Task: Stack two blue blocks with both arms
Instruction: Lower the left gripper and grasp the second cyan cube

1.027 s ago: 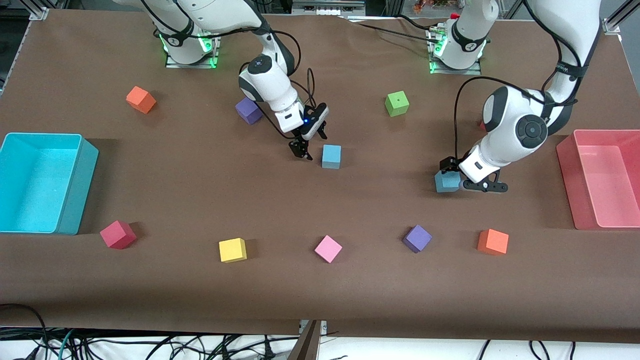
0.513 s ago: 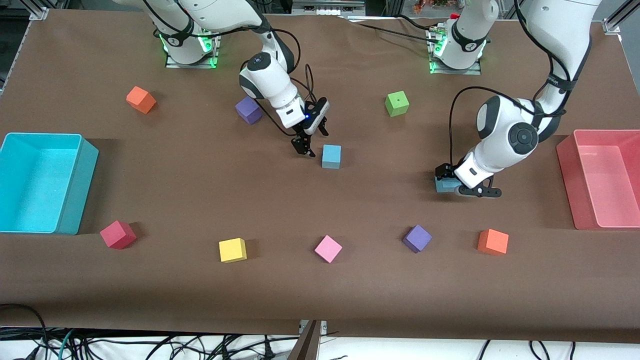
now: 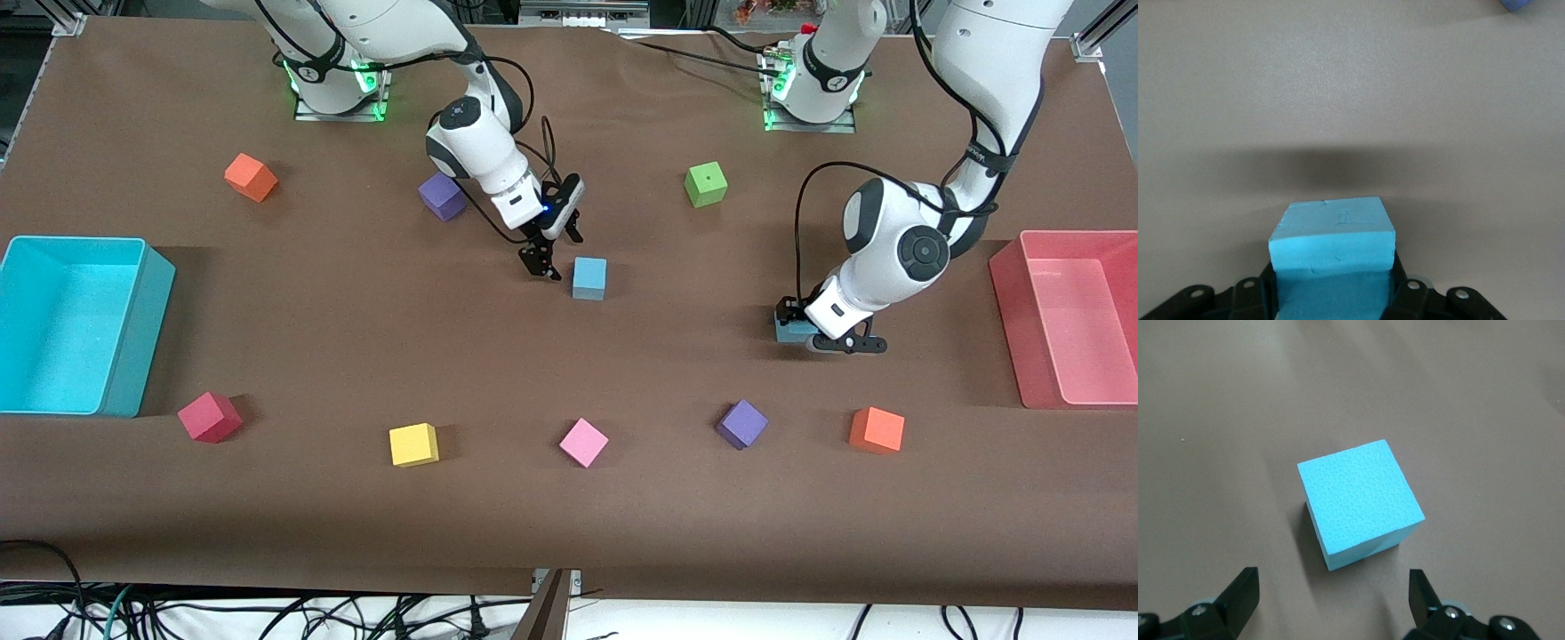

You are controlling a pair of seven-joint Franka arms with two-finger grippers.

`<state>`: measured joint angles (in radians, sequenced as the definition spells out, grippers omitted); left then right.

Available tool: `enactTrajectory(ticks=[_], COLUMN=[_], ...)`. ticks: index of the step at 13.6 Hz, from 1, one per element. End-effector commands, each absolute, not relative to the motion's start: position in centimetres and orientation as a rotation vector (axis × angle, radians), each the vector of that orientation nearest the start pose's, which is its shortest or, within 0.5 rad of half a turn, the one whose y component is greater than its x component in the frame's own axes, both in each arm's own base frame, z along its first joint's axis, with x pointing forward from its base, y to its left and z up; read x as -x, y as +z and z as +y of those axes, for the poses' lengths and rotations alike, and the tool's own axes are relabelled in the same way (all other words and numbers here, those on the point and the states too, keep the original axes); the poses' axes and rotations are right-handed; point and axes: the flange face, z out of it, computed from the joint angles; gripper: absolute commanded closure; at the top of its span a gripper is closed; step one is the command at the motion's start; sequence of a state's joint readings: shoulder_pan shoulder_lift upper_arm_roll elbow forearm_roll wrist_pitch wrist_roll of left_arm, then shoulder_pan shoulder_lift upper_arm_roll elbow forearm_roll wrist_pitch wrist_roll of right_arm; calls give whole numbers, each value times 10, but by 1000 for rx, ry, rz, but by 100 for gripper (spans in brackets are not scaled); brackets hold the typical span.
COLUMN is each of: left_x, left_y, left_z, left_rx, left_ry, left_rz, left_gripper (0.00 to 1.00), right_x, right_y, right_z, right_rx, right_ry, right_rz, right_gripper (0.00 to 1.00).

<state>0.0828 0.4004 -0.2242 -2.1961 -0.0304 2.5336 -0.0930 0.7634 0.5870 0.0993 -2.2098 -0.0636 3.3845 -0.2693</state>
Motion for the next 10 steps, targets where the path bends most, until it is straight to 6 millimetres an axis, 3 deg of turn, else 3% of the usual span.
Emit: enactTrajectory(ticks=[1,2,6,10], left_x=[-550,-552,-549,-529], left_y=[230,244,297,319], left_z=[-86,-91,-165,-282], left_rx=[3238,3234,3242,3293], left_ry=[108,124,178,199], left_rz=[2,-6,-49,-208], left_gripper=[81,81,81,80], right_x=[-378,-379,-385,-384], right_y=[181,182,180,175], right_z=[455,456,464,466], right_rx=[2317,2316,2300,2286], right_ry=[-837,-841,-859,-854], right_rz=[-1563,-1562,-1568,-1594], right_gripper=[1,1,1,1])
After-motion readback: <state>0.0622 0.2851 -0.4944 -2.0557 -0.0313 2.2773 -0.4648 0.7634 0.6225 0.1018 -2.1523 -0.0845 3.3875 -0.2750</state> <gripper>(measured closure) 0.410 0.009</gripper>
